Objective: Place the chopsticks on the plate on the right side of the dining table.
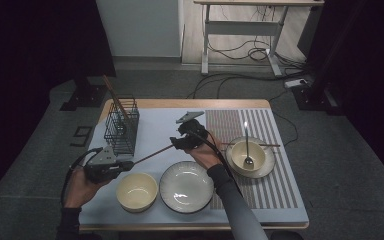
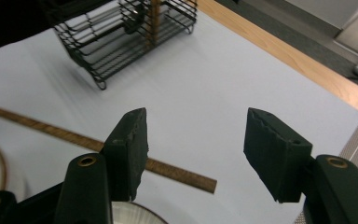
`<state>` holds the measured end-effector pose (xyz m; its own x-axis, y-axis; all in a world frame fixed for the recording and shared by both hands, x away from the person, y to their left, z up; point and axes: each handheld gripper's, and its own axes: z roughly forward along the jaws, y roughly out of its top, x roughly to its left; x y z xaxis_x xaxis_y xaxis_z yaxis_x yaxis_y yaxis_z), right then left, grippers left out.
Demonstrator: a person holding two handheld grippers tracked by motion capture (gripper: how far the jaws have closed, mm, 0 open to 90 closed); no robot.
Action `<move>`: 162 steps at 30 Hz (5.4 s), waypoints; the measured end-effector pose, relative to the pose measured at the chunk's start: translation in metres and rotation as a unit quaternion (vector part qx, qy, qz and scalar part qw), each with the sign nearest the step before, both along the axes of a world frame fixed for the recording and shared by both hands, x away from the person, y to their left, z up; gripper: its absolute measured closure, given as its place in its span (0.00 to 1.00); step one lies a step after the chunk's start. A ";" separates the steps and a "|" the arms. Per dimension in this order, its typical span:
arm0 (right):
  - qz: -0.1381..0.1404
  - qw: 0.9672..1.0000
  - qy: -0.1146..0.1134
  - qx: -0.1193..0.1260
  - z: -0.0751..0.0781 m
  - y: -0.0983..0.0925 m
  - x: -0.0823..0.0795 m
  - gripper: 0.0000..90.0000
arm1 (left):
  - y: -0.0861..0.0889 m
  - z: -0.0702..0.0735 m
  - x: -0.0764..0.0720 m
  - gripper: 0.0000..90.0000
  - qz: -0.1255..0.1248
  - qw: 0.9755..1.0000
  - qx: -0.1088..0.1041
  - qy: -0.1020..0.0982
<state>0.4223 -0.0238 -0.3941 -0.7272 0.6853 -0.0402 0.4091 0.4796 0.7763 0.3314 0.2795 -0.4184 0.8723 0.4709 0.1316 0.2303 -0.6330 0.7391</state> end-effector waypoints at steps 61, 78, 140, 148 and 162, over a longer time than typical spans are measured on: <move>0.276 0.950 0.007 -0.145 -0.002 0.006 -0.056 0.93 | 0.004 0.004 0.003 0.54 0.062 0.997 -0.038 -0.022; 0.233 0.963 0.036 -0.131 0.002 -0.023 -0.050 0.93 | 0.026 -0.012 -0.004 0.05 0.163 0.985 -0.055 -0.012; 0.009 0.994 0.042 -0.102 0.023 -0.177 -0.055 0.93 | 0.046 -0.109 -0.018 0.00 0.227 0.970 0.007 0.091; -0.037 0.993 0.049 -0.097 0.025 -0.205 -0.058 0.93 | 0.046 -0.109 -0.018 0.00 0.227 0.970 0.006 0.092; -0.110 0.988 0.057 -0.089 0.016 -0.245 -0.055 0.93 | 0.046 -0.109 -0.018 0.00 0.227 0.969 0.005 0.092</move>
<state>0.3673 -0.2689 -0.3782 -0.5679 0.8169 -0.1007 0.5993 0.4942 0.6297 0.3132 0.3256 -0.5273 0.5839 0.8118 -0.0003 0.6148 -0.4419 0.6533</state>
